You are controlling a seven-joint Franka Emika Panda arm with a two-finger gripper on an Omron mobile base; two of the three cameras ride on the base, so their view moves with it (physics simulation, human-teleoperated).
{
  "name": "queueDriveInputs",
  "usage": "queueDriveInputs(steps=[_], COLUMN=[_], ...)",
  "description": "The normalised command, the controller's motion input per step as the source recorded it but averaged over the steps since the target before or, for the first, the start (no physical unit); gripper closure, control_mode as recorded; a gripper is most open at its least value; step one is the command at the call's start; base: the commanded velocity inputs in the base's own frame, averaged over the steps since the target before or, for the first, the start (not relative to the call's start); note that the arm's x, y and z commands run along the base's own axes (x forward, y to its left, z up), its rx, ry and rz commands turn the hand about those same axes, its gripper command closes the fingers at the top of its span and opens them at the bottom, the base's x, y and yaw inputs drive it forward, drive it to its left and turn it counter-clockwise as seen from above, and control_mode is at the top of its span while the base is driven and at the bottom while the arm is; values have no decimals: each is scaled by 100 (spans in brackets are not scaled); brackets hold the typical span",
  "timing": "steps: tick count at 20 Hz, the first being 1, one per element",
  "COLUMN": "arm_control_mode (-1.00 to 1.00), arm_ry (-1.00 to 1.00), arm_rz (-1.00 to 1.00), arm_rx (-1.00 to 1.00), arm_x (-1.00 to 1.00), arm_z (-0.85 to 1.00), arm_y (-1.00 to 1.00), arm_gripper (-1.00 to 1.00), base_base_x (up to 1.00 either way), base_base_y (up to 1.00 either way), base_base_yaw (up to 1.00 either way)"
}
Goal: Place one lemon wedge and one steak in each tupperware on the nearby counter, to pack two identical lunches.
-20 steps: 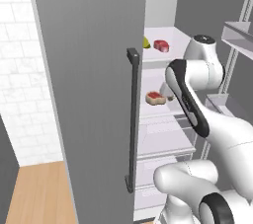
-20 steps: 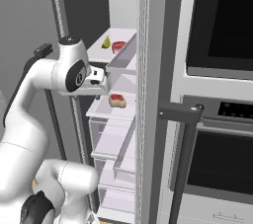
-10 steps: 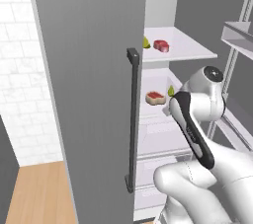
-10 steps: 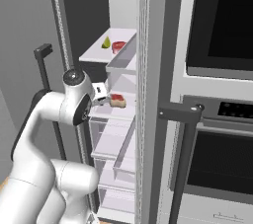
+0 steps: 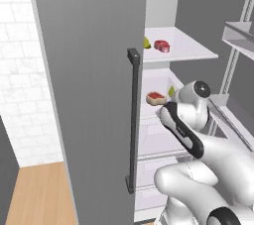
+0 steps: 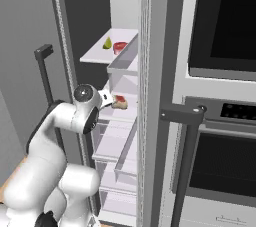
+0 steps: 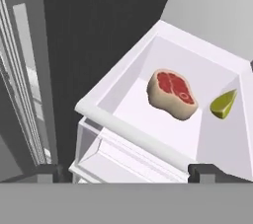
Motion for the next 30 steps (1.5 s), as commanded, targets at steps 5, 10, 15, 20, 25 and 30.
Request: queueDriveInputs(steps=[5,10,15,20,25,30], arm_control_mode=[-100,-100,-100,-100,-100,-100], arm_ry=[1,6,5,3,6,1], arm_rz=[0,1,3,2,0,0], arm_rx=[0,1,0,0,0,0], arm_x=[64,49,13,18,27,8], arm_z=[0,0,-1,0,-2,-15], arm_y=[-12,-21,-21,-27,-18,-4], arm_gripper=[-100,-100,-100,-100,-100,-100], base_base_x=[0,0,0,0,0,0], base_base_y=[0,0,0,0,0,0], base_base_yaw=[0,0,0,0,0,0])
